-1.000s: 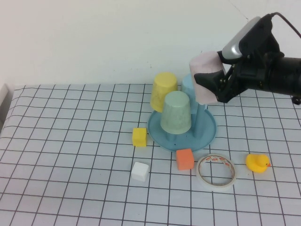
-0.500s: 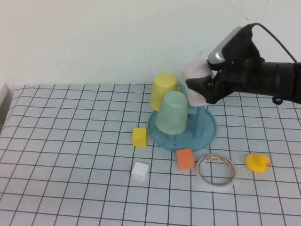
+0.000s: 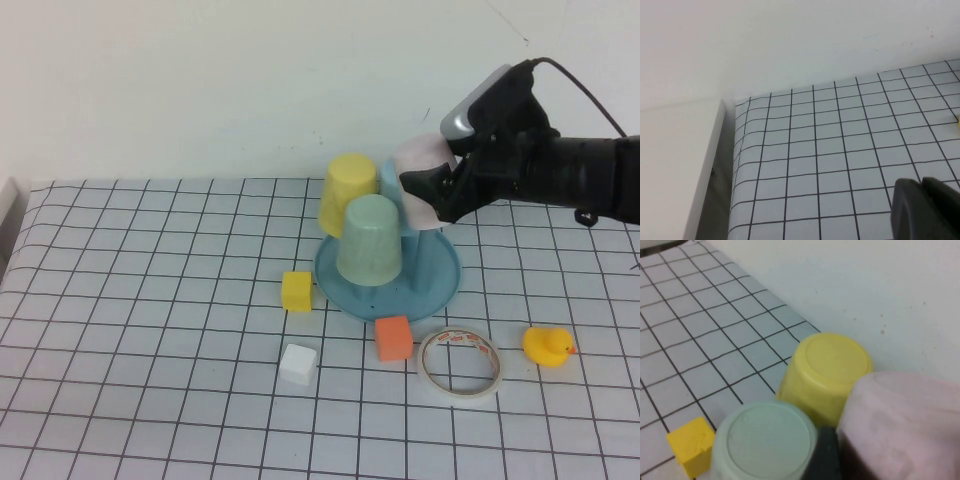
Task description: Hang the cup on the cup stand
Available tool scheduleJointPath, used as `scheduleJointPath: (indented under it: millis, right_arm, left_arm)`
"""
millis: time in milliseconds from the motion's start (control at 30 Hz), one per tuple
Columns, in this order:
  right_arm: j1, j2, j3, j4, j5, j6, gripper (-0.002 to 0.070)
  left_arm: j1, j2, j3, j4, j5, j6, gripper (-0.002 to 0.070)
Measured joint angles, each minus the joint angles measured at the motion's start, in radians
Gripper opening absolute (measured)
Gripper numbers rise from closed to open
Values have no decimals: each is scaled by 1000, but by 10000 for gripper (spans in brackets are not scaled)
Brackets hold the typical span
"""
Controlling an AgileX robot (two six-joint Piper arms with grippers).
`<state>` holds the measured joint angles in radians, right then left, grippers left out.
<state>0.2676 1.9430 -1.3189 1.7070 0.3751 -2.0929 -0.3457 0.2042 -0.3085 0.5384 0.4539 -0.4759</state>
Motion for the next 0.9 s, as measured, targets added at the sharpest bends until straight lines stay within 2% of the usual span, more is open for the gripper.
scheduleJointPath:
  millis: [233, 467, 567, 633, 667, 800, 900]
  right_arm:
    - [0, 0, 0, 2, -93, 127, 678]
    - [-2, -30, 0, 5, -118, 172, 690]
    - [-2, -79, 0, -1, -118, 257, 682]
    - [-2, -126, 5, -39, -118, 348, 610]
    - [-2, -160, 18, -67, -118, 404, 541]
    - [-2, -333, 110, -153, -114, 570, 168]
    - [-2, -481, 217, -159, -89, 603, 51]
  left_arm:
    - [0, 0, 0, 0, 0, 0, 0]
    - [0, 0, 0, 0, 0, 0, 0]
    - [0, 0, 0, 0, 0, 0, 0]
    - [0, 0, 0, 0, 0, 0, 0]
    - [0, 0, 0, 0, 0, 0, 0]
    - [0, 0, 0, 0, 0, 0, 0]
    - [0, 0, 0, 0, 0, 0, 0]
